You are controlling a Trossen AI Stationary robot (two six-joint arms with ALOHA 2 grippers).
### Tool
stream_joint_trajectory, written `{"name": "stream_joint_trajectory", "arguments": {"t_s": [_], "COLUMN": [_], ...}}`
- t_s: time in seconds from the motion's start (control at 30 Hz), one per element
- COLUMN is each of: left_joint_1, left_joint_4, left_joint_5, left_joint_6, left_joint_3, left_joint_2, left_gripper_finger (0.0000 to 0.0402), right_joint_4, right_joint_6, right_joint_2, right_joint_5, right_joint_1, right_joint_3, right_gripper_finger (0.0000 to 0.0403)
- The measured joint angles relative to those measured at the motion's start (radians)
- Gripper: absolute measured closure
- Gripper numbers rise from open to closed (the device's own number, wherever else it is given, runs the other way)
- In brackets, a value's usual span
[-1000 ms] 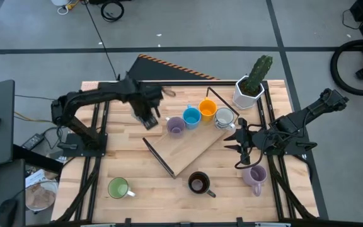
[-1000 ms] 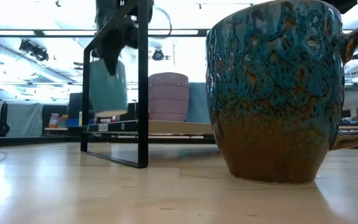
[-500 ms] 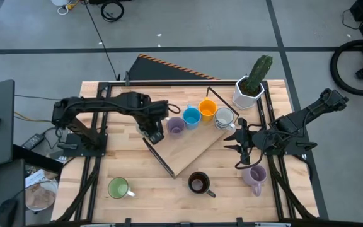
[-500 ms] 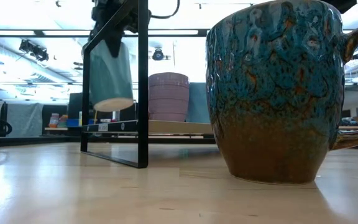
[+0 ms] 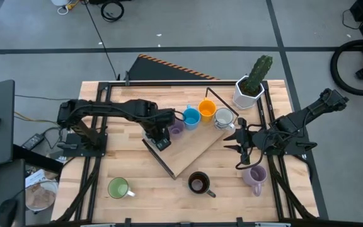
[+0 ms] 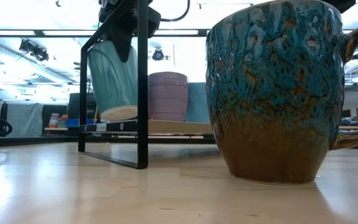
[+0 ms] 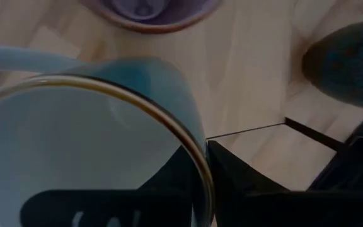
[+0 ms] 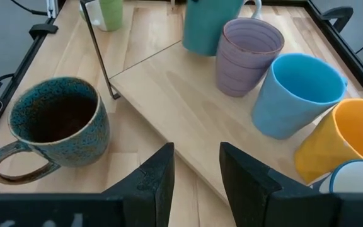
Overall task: Place coffee mugs
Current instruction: Put the dark green mug onto the shelf
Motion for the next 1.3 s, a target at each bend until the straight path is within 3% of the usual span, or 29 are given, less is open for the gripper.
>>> {"name": "stream_joint_trajectory", "arguments": {"t_s": [0.57,1.03,1.3], "left_joint_1": [-0.023,-0.052,-0.057], "left_joint_4": [0.037,0.065,0.086], "left_joint_5": [0.011,0.013,0.014], "left_joint_6": [0.012,0.027,0.027], "left_joint_3": [-0.001,-0.001,-0.001], "left_joint_2": [0.034,0.034,0.034], "left_gripper_finger": [0.0364,0.0328,0.0284], "right_joint_4": [0.0,0.0,0.0], "right_joint_6": [-0.001,0.002,0.002], "right_joint_2": [0.0,0.0,0.0], "right_joint_5": [0.0,-0.001,0.0], "right_joint_1": [0.0,0.0,0.0], "right_joint_3": [0.0,0.0,0.0], "right_gripper_finger": [0.0271,0.0271,0.0271]}}
